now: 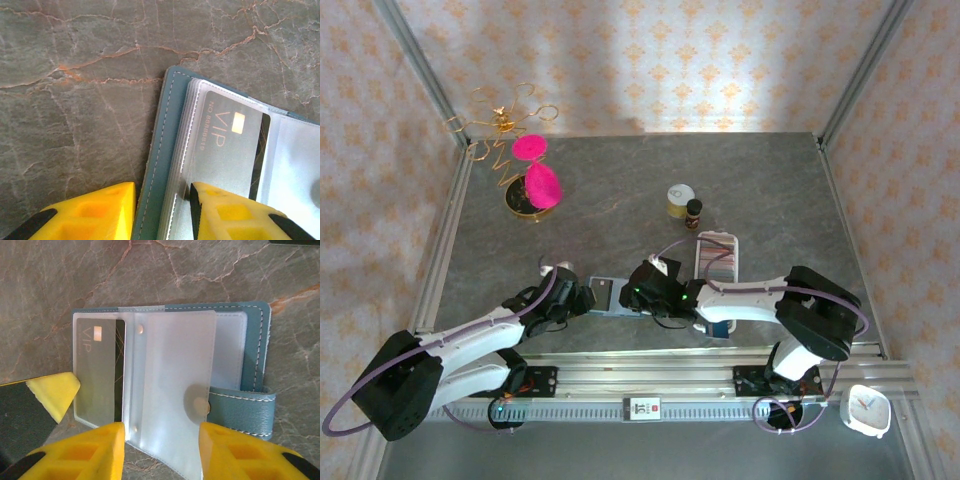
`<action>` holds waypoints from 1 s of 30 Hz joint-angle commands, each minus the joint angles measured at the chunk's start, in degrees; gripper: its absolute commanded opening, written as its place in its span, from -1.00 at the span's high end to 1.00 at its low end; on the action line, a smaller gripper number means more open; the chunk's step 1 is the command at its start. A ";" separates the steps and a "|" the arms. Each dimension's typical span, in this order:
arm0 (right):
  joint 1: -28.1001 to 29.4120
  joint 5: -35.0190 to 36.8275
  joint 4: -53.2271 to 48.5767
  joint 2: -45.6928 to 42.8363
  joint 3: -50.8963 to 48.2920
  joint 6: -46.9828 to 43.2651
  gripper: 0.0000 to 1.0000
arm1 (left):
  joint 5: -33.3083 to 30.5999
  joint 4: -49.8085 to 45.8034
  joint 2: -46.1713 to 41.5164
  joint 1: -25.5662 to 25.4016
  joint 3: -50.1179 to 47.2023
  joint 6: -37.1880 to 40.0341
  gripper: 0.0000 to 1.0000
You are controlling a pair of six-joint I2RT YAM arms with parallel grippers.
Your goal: Put the credit cards into the card holder
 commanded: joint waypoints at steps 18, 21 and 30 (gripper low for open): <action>0.49 -1.12 0.15 2.42 0.94 -0.51 0.17 | 0.01 0.04 0.29 -0.23 -0.87 -0.11 0.25; 0.47 -1.89 1.69 2.57 1.21 -0.60 0.18 | 0.01 -0.15 0.13 -0.26 -0.73 -0.13 0.25; 0.62 -3.62 7.32 1.80 1.31 -0.76 0.20 | 0.01 0.64 -0.18 -0.28 -1.48 -1.04 0.25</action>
